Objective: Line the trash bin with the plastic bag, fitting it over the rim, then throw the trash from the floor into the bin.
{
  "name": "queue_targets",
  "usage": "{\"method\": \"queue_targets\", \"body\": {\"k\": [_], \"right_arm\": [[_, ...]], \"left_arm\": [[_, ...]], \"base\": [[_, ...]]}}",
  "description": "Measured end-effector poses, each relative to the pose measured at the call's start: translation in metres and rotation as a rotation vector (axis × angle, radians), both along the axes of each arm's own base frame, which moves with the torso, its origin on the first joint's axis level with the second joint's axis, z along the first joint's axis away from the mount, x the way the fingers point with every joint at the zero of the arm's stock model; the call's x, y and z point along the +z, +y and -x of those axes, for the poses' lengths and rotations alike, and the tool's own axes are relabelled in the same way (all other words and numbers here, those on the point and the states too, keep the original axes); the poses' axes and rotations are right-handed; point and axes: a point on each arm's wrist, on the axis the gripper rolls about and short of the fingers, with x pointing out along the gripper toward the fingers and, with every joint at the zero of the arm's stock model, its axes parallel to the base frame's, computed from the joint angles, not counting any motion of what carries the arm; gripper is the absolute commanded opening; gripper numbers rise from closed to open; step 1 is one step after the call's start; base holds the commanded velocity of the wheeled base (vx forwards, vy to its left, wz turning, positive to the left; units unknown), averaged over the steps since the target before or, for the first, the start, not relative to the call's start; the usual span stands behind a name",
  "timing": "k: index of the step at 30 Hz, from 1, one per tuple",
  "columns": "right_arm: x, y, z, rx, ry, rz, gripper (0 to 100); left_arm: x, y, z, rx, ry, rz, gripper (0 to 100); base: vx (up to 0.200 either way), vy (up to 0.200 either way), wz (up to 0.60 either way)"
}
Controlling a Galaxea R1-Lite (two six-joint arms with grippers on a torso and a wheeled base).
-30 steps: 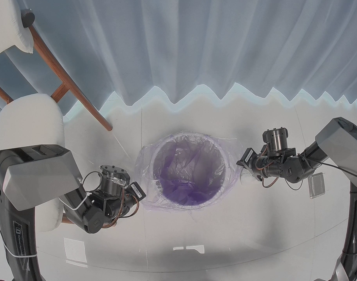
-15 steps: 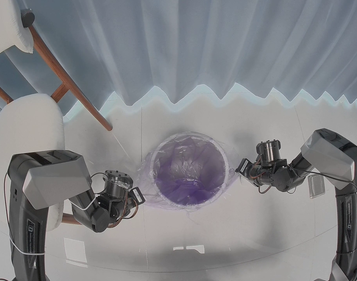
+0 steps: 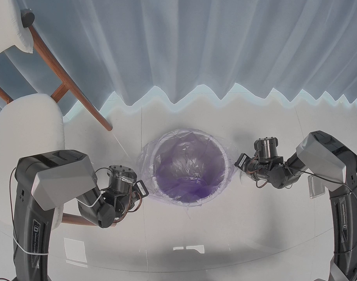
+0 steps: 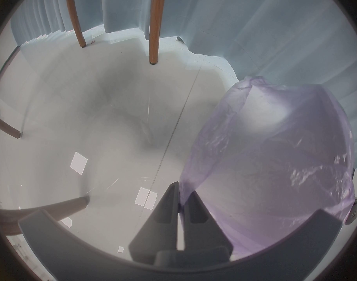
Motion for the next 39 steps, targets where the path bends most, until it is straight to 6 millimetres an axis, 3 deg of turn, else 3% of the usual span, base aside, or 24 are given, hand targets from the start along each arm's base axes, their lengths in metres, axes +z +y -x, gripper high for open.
{"method": "queue_targets", "body": {"k": [5, 12, 25, 32, 39], "right_arm": [[0.007, -0.004, 0.014, -0.009, 0.031, -0.010, 100], [0.030, -0.016, 0.059, -0.009, 0.105, -0.034, 100], [0.100, -0.044, 0.165, 0.011, 0.083, -0.058, 100], [0.105, -0.059, 0.219, 0.025, 0.070, -0.014, 100], [0.094, -0.072, 0.265, 0.073, 0.061, 0.079, 100]], "left_arm": [[0.006, -0.001, 0.011, -0.017, 0.010, 0.000, 100], [0.032, 0.006, 0.047, -0.036, 0.012, -0.003, 100], [0.121, 0.026, 0.137, -0.110, -0.190, 0.071, 100], [0.149, 0.043, 0.178, -0.134, -0.322, 0.110, 100], [0.165, 0.062, 0.212, -0.134, -0.451, 0.167, 100]], "base": [[0.000, 0.000, 0.00], [0.000, 0.000, 0.00], [0.000, 0.000, 0.00], [0.000, 0.000, 0.00], [0.000, 0.000, 0.00]]}}
